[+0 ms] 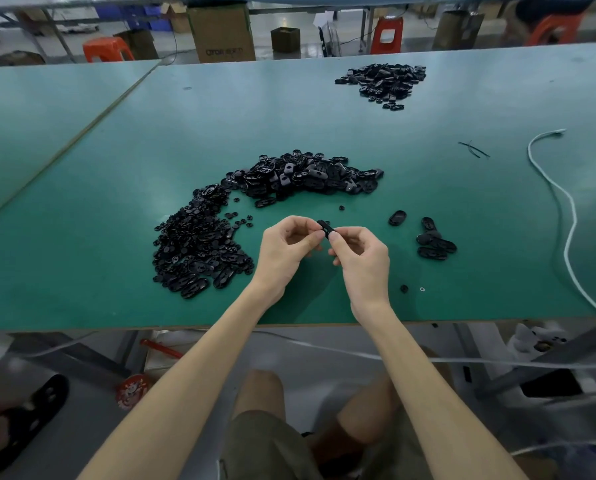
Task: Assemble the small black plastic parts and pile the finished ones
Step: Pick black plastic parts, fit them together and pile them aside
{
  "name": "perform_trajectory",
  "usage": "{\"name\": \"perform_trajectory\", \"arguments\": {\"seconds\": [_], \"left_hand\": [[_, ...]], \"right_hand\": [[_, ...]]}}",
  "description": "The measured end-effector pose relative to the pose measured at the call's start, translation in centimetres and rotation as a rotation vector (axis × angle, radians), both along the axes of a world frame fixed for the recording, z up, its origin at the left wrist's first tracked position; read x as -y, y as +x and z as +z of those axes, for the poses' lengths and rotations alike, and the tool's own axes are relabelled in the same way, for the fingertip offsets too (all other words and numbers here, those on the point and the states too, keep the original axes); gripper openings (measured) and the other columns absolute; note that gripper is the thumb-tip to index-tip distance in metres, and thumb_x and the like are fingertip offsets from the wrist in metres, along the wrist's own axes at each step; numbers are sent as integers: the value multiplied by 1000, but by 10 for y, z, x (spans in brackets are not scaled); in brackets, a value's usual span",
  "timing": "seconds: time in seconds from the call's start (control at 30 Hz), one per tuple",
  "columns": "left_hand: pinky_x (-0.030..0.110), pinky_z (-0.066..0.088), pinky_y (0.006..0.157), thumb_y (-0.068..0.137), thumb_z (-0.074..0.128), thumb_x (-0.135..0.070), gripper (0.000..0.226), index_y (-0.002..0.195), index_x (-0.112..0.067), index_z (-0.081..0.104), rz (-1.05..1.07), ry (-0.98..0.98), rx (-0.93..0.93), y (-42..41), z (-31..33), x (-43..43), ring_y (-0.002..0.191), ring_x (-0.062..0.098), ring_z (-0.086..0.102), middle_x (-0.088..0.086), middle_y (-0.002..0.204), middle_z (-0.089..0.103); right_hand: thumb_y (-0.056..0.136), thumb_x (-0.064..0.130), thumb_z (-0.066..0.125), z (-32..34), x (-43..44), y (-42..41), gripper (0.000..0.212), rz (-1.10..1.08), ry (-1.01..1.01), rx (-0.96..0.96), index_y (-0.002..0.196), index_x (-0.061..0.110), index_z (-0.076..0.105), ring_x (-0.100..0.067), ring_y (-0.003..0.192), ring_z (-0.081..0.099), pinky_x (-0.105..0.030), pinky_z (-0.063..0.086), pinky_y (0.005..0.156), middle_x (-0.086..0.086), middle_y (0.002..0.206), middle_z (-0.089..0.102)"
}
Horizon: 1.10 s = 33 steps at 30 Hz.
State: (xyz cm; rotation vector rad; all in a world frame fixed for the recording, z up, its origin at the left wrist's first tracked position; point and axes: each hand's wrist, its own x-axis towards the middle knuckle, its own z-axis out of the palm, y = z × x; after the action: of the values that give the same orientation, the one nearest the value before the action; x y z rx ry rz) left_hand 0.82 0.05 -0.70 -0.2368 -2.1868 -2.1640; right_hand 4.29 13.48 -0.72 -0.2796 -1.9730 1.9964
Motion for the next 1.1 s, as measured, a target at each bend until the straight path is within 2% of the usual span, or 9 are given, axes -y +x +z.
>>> {"name": "perform_trajectory", "arguments": {"seconds": [0.2, 0.37, 0.5, 0.6, 0.7, 0.77, 0.93, 1.03, 1.1], "left_hand": [[21, 52, 65, 90, 76, -6, 7, 91, -11, 72, 23, -56, -4, -1, -2, -1, 68, 9, 63, 1, 81, 71], [27, 55, 68, 89, 78, -5, 11, 88, -11, 69, 22, -33, -2, -3, -3, 0, 74, 14, 64, 2, 81, 71], [28, 58, 75, 87, 77, 0, 14, 88, -10, 68, -3, 15, 8, -2, -3, 1, 82, 13, 68, 1, 89, 73], [26, 57, 75, 88, 77, 1, 16, 98, -8, 67, -42, 62, 19, -2, -2, 3, 77, 16, 67, 8, 89, 73], [26, 57, 76, 87, 80, -3, 35, 117, -10, 64, -34, 104, 57, -3, -2, 4, 77, 18, 68, 16, 95, 73], [24, 56, 77, 86, 81, -4, 39, 122, -10, 65, -24, 113, 73, -4, -2, 5, 78, 16, 69, 14, 96, 73], [25, 56, 81, 87, 80, -8, 24, 111, -8, 74, -53, 92, 49, -5, -5, 4, 92, 13, 71, 5, 102, 77], [24, 53, 81, 87, 80, -14, 21, 105, -5, 75, -51, 83, 65, -6, -5, 5, 83, 10, 68, 3, 96, 77], [24, 53, 79, 88, 80, -17, 22, 104, -3, 75, -52, 83, 70, -6, -6, 5, 79, 11, 65, 7, 95, 76]], "right_hand": [[94, 10, 72, 1, 0, -1, 7, 26, 9, 13, 92, 16, 73, -5, 69, 70, -17, 52, 61, 7, 77, 75], [94, 10, 73, -1, -1, -1, 6, 42, 31, 11, 92, 16, 74, -8, 67, 70, -20, 53, 63, 8, 72, 75], [95, 9, 72, -2, -2, -1, 10, 49, 36, 4, 90, 18, 73, -8, 66, 69, -21, 53, 63, 7, 71, 74], [95, 7, 72, -3, -2, -2, 10, 57, 32, -2, 90, 16, 74, -8, 66, 68, -23, 53, 64, 4, 72, 74], [95, 7, 72, -3, -3, -2, 8, 60, 21, -5, 92, 14, 75, -10, 67, 68, -23, 54, 65, 2, 74, 75], [95, 7, 72, -3, -3, -2, 8, 64, 14, -7, 93, 15, 75, -10, 66, 67, -22, 54, 64, 1, 75, 75], [95, 5, 72, -3, -4, -1, 12, 72, -11, -10, 93, 17, 74, -8, 66, 67, -23, 54, 65, 6, 73, 74], [95, 4, 72, -3, -4, 0, 14, 88, -27, -19, 93, 18, 73, -10, 67, 67, -24, 54, 66, 6, 75, 75], [94, 4, 73, -2, -4, -1, 11, 101, -38, -23, 96, 15, 73, -11, 68, 67, -25, 54, 66, 3, 78, 76]]}}
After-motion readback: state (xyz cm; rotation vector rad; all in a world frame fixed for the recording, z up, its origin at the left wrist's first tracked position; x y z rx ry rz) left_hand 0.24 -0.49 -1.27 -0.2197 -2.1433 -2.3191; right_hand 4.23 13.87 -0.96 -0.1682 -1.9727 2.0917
